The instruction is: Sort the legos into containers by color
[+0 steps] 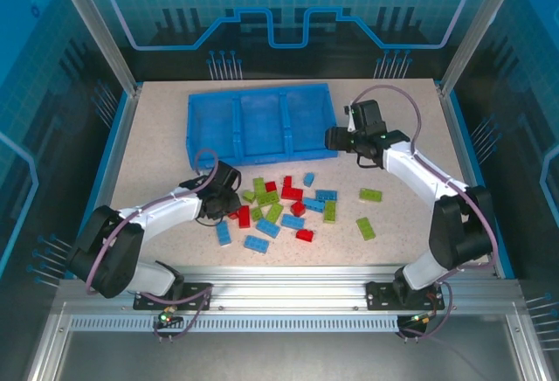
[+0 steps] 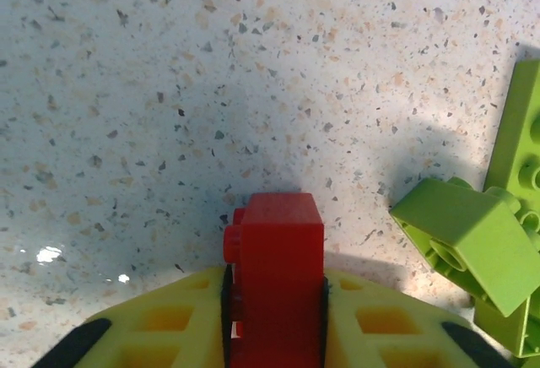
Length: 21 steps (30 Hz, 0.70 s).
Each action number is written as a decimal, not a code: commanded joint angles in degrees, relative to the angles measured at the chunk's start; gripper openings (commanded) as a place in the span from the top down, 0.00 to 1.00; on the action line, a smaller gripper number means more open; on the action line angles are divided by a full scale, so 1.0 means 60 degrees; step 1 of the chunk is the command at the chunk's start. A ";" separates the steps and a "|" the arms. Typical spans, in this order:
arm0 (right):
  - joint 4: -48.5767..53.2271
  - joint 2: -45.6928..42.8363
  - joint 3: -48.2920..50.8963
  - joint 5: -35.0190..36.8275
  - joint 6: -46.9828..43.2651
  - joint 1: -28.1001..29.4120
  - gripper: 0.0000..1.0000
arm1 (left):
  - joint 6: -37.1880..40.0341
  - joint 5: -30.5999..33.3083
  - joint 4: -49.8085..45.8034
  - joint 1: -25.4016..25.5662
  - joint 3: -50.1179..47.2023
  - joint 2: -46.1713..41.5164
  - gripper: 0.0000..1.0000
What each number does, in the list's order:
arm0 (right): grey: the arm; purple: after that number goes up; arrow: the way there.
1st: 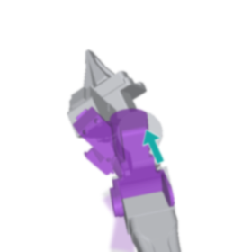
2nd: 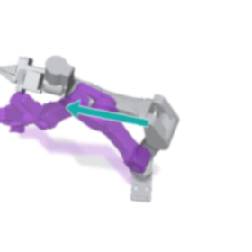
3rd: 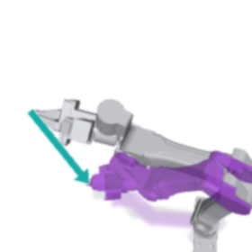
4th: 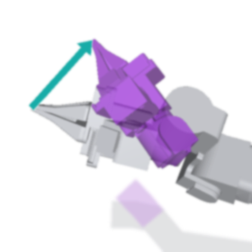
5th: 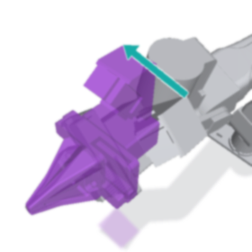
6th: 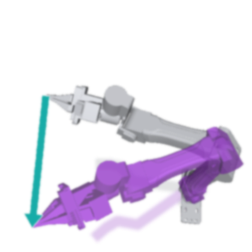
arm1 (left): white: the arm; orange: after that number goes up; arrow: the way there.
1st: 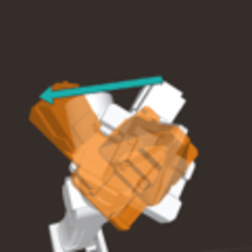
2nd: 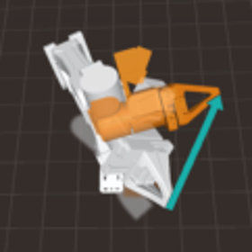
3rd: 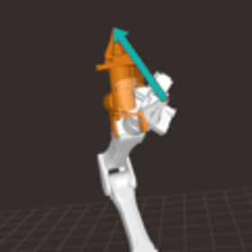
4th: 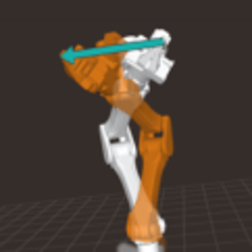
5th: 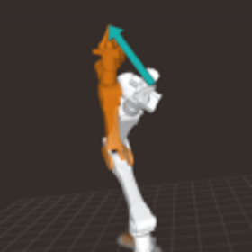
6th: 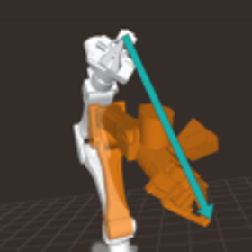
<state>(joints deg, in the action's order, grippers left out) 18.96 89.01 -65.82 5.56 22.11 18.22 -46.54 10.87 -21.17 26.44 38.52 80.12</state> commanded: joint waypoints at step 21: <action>0.0952 -0.2066 0.2340 0.0244 -0.0163 0.3070 0.27 | 0.2737 -0.0180 -0.0496 -0.0716 0.6174 0.1795 0.72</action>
<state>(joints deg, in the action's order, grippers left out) 23.55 77.14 -53.06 5.80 20.60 33.47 -34.76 14.31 -23.88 24.23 70.70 84.93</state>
